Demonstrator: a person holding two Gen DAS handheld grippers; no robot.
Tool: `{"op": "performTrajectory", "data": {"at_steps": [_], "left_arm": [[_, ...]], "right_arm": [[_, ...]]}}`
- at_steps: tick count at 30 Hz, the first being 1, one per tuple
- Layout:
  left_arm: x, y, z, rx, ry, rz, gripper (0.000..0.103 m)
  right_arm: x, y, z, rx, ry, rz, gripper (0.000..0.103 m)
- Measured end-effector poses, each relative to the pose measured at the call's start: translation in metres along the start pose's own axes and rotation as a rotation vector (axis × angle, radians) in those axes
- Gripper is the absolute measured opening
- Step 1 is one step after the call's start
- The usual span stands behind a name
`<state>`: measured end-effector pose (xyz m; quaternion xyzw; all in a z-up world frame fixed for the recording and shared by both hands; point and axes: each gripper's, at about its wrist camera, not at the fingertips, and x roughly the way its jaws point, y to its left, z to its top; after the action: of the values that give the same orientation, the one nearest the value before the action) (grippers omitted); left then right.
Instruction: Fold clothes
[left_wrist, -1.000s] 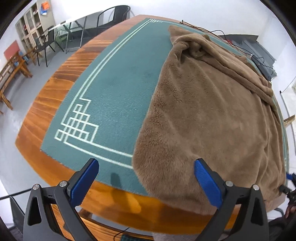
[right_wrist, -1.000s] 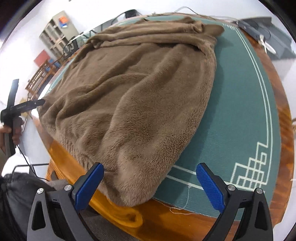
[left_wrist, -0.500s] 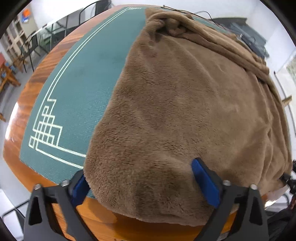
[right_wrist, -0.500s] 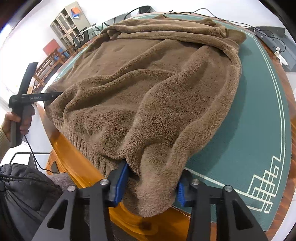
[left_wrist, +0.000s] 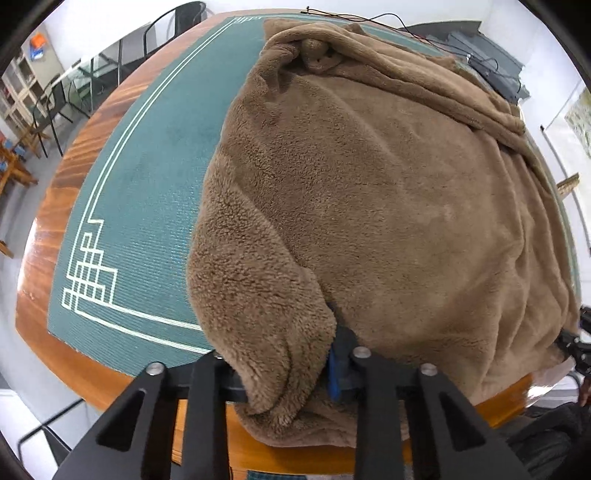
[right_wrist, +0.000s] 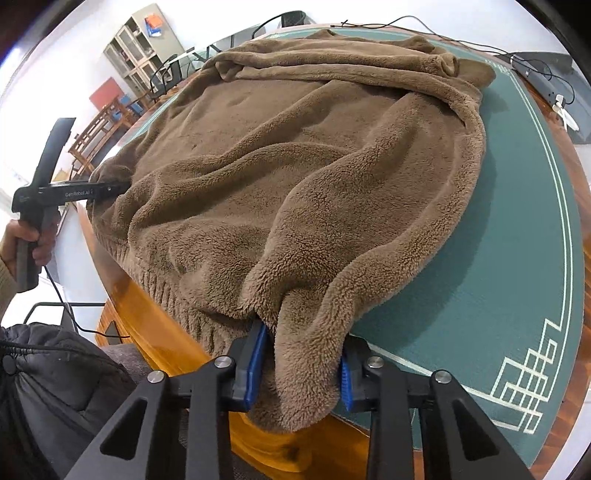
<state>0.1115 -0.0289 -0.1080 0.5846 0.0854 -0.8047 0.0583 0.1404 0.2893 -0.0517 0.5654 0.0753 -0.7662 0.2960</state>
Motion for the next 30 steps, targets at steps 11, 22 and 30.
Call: {"op": "performTrajectory", "data": {"at_steps": [11, 22, 30], "left_arm": [[-0.069, 0.019, 0.047, -0.086, -0.144, -0.161, 0.025], [-0.112, 0.022, 0.162, -0.067, -0.266, -0.267, 0.025], [-0.086, 0.003, 0.284, -0.025, -0.286, -0.301, 0.025]], "right_arm": [[-0.056, -0.017, 0.036, 0.057, -0.189, 0.085, 0.024], [-0.116, -0.052, 0.119, 0.104, -0.426, 0.003, 0.024], [-0.12, -0.1, 0.21, 0.209, -0.548, -0.104, 0.024]]}}
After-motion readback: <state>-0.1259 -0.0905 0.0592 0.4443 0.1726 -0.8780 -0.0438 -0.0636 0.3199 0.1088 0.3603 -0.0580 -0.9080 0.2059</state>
